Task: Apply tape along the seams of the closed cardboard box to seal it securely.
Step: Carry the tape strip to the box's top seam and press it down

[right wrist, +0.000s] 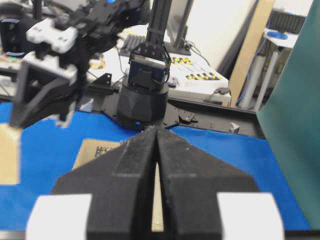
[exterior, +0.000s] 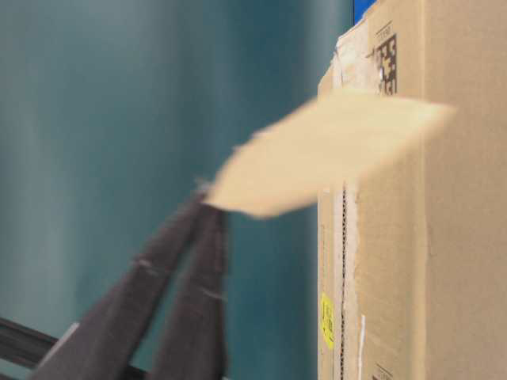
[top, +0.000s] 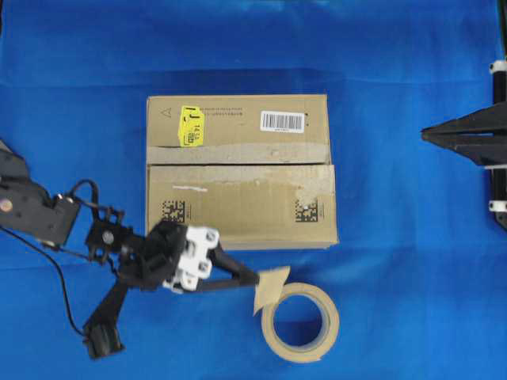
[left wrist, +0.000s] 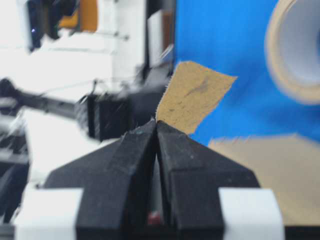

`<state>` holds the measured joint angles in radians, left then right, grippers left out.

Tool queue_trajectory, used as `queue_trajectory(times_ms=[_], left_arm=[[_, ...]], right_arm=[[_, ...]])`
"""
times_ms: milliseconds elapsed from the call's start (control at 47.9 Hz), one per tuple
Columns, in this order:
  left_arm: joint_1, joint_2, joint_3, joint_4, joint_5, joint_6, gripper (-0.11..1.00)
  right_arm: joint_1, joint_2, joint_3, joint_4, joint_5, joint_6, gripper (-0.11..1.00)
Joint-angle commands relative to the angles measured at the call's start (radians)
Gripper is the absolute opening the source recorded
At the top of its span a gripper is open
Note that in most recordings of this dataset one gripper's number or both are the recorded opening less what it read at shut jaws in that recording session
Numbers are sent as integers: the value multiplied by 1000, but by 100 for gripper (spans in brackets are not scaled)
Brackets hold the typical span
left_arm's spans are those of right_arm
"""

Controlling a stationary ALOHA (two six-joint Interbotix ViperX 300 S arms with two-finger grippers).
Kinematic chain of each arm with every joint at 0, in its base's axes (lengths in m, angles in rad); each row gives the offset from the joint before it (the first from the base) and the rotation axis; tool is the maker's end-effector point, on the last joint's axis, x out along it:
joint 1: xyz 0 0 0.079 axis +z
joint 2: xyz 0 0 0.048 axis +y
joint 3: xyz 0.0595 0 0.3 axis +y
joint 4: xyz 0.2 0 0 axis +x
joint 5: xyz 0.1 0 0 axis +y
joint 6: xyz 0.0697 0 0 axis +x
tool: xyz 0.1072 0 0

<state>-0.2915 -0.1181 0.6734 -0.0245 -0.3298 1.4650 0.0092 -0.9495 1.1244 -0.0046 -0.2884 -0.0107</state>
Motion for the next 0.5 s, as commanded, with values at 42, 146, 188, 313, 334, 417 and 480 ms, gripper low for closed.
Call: queue_trajectory(times_ms=[42, 146, 188, 313, 334, 417, 480], left_arm=[[67, -58, 0, 2, -3, 32, 0], [124, -72, 3, 2, -2, 67, 0], [146, -72, 6, 2, 3, 80, 0], [202, -72, 2, 2, 86, 110, 0], [210, -72, 0, 0, 100, 114, 0], [235, -69, -5, 2, 146, 117, 0], [253, -66, -6, 2, 173, 117, 0]], right_arm=[[2, 21, -17, 0, -3, 2, 0], [2, 34, -15, 0, -5, 2, 0], [3, 38, -14, -2, -8, 2, 0], [2, 44, -14, 0, -9, 2, 0], [2, 46, -14, -2, -9, 2, 0], [3, 46, -12, -2, -9, 2, 0], [2, 46, -14, -2, -6, 2, 0]])
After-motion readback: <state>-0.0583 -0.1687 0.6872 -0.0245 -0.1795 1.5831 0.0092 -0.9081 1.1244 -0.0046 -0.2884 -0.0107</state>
